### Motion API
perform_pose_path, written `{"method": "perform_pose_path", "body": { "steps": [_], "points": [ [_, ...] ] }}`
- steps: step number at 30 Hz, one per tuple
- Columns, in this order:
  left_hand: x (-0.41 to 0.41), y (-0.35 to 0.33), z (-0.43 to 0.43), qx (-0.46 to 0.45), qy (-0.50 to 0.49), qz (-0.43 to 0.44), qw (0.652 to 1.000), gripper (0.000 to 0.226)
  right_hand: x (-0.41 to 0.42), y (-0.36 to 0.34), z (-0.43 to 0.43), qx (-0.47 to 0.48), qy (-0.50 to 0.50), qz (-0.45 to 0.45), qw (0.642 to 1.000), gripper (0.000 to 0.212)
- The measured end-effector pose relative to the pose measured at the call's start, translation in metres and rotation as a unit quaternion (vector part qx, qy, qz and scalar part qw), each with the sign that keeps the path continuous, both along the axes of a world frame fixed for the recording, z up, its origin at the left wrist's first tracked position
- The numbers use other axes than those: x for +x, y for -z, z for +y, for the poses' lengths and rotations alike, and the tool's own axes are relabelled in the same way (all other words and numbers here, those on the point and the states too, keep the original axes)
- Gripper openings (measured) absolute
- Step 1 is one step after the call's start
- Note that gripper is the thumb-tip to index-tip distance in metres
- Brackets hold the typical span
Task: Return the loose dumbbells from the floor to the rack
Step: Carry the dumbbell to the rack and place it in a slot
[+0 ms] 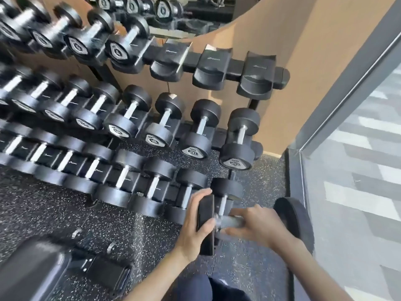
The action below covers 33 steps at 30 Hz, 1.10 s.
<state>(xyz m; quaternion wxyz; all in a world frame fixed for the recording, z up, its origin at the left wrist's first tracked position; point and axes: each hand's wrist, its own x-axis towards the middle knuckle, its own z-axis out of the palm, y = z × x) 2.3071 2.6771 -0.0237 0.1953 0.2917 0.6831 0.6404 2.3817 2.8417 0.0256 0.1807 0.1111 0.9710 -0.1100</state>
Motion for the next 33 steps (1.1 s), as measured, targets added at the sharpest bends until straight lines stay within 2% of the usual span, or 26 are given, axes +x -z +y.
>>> {"method": "perform_pose_path", "body": {
  "steps": [10,18,23,33],
  "points": [
    [-0.078,0.005,0.096,0.042,-0.040,0.012,0.998,0.055,-0.091,-0.012,0.099,0.033,-0.070,-0.008,0.997,0.062],
    [-0.128,-0.001,0.172,0.058,-0.057,0.027,0.996,0.053,-0.145,-0.015,0.174,0.027,-0.074,0.015,0.997,0.062],
    [-0.147,-0.007,0.244,0.072,-0.111,0.025,0.991,0.054,-0.175,-0.022,0.246,0.045,-0.113,0.025,0.992,0.062],
    [-0.160,-0.018,0.411,0.085,-0.243,0.043,0.965,0.050,-0.240,-0.033,0.417,0.062,-0.253,0.059,0.964,0.060]
  ]
}}
